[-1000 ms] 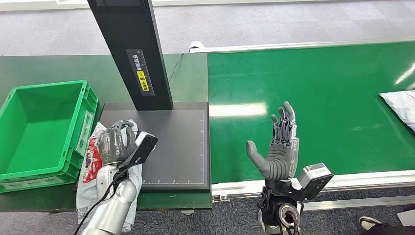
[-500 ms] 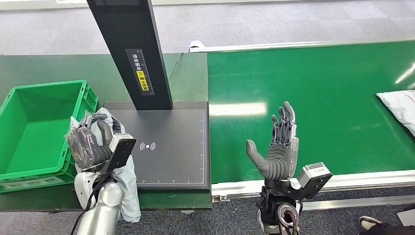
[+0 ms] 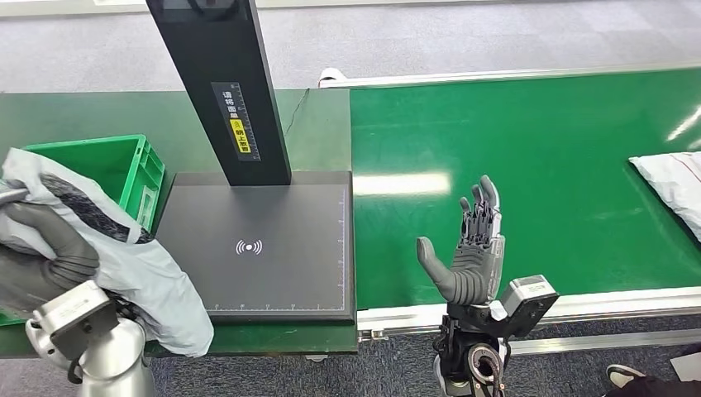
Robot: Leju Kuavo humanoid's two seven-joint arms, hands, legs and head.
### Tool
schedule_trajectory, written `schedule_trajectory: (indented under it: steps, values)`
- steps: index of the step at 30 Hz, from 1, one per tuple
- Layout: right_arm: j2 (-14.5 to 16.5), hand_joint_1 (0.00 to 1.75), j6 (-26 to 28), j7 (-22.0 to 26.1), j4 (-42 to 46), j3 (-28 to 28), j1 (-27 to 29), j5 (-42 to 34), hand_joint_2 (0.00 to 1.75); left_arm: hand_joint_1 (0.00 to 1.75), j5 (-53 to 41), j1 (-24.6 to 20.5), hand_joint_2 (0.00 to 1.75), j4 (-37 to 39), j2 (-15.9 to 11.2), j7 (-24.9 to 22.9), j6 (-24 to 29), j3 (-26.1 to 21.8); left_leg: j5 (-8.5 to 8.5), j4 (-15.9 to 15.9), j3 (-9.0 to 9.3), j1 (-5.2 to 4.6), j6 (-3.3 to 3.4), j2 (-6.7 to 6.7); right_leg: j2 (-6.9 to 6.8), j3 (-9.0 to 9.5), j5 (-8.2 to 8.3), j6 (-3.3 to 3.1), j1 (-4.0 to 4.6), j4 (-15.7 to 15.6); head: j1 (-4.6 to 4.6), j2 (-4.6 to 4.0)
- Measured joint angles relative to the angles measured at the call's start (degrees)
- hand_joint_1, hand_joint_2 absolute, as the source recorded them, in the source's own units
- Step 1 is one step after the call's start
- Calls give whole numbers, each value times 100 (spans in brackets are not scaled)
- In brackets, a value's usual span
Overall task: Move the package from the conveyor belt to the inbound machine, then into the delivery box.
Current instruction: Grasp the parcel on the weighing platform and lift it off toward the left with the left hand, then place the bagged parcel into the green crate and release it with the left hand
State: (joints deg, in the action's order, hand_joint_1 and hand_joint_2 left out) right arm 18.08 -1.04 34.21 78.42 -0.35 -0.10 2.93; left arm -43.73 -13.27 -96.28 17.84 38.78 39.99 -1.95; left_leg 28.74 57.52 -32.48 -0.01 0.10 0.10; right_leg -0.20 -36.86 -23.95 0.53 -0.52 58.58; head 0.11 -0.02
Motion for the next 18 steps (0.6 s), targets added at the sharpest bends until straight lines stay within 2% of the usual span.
schedule_trajectory:
  steps: [3, 6, 10, 14, 18]
  values:
    - [16, 0, -4, 0, -67, -20, -47, 11, 175, 175, -76, -477, 175, -11, -104, -436, -2, -195, -7, 0, 0, 0, -4, -3, -1, 1, 6, -6, 1, 1, 1, -1]
    - [17, 0, -3, 11, -154, -22, -95, 4, 175, 175, -42, -1208, 175, 332, -417, -860, -5, -442, -19, 0, 1, 2, -14, -3, -1, 0, 14, -16, 7, 2, 1, 0]
    - [16, 0, 5, 47, -238, -27, -106, -25, 175, 175, -33, -2292, 175, 1198, -997, -1212, -6, -672, -29, 0, 1, 6, -22, -2, -1, -1, 21, -23, 12, 6, 2, -1]
    - [17, 0, 5, 57, -285, -29, -107, -46, 175, 175, -302, -3074, 175, 2019, -1418, -1616, -13, -796, -30, 0, 1, 7, -23, 1, 1, -4, 23, -26, 13, 8, 1, -1]
    - [19, 0, -7, 57, -326, -33, -123, -46, 175, 175, -1191, -3976, 175, 3101, -1765, -2529, -155, -807, -32, 2, -8, 7, -23, -1, -1, -12, 23, -26, 13, 8, 4, 1]
